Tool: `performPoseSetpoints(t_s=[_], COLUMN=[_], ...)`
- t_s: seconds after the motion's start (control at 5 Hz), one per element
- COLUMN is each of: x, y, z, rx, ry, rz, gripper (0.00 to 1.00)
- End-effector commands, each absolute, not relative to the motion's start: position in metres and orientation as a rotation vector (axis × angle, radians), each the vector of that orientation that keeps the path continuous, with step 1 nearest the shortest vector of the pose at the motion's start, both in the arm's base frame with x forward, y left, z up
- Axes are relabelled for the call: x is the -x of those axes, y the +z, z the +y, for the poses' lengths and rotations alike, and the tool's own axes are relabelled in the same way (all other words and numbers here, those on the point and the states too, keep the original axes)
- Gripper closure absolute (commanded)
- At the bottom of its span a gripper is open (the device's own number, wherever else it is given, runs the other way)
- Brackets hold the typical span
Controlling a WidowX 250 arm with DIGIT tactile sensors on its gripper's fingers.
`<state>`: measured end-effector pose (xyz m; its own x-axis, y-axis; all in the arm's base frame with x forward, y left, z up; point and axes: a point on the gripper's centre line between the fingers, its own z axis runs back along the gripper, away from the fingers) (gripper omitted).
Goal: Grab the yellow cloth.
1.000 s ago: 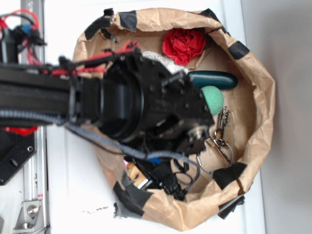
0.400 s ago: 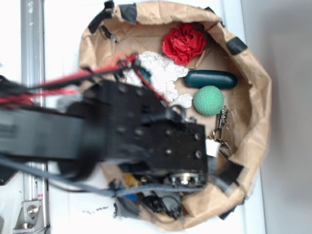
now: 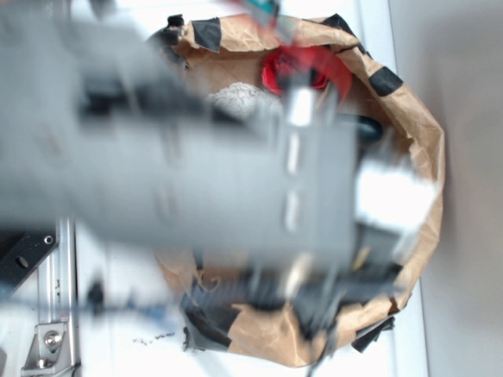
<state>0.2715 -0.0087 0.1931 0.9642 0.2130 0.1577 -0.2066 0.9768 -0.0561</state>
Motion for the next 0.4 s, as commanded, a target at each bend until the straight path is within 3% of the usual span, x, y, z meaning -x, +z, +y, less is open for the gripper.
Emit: performPoseSetpoints(t_s=[0.0,0.2], x=[-0.2519,-0.2507], y=[0.2082,0.1986], z=[0.0181,0.0134], rx=[-0.077,-0.083], ry=[0.114,0.098], rz=[-0.306,-0.297], gripper=[1.00,1.00])
